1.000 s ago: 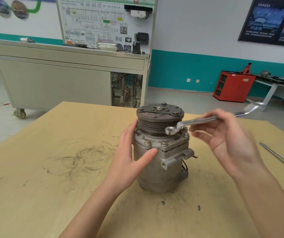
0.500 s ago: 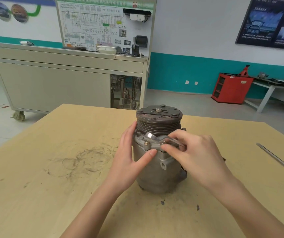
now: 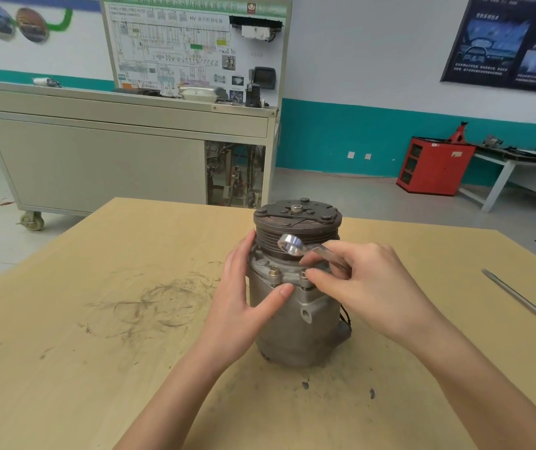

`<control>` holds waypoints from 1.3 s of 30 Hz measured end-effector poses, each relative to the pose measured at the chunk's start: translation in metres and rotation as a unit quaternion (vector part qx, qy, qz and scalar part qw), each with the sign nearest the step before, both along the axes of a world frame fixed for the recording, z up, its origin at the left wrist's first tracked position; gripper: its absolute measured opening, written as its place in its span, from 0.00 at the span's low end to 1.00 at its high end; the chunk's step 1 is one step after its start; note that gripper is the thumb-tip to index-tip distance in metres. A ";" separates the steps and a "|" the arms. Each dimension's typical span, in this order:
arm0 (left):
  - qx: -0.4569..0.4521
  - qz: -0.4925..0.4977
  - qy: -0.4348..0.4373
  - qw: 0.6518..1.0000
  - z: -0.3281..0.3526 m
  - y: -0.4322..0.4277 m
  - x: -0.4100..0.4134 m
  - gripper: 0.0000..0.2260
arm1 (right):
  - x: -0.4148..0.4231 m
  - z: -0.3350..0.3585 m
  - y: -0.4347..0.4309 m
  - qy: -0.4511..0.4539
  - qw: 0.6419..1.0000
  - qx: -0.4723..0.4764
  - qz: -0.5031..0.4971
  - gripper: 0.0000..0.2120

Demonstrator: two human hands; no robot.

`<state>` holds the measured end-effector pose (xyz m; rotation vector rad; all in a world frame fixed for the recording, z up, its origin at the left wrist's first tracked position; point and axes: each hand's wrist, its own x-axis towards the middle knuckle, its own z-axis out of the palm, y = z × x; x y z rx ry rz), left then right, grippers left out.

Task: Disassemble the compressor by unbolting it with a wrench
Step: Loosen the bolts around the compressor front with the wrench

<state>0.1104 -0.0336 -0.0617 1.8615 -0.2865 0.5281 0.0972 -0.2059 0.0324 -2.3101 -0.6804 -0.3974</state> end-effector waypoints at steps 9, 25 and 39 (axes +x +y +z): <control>0.005 -0.007 0.009 1.000 0.001 0.001 0.000 0.37 | -0.018 0.031 -0.039 -0.154 0.952 0.264 -0.025 0.26; 0.004 -0.005 0.004 1.000 0.001 0.000 -0.001 0.36 | -0.046 -0.025 -0.040 -0.167 0.982 0.047 0.074 0.12; 0.000 -0.009 0.004 1.000 0.001 0.000 0.000 0.37 | 0.013 -0.029 -0.051 0.314 0.823 0.454 0.136 0.07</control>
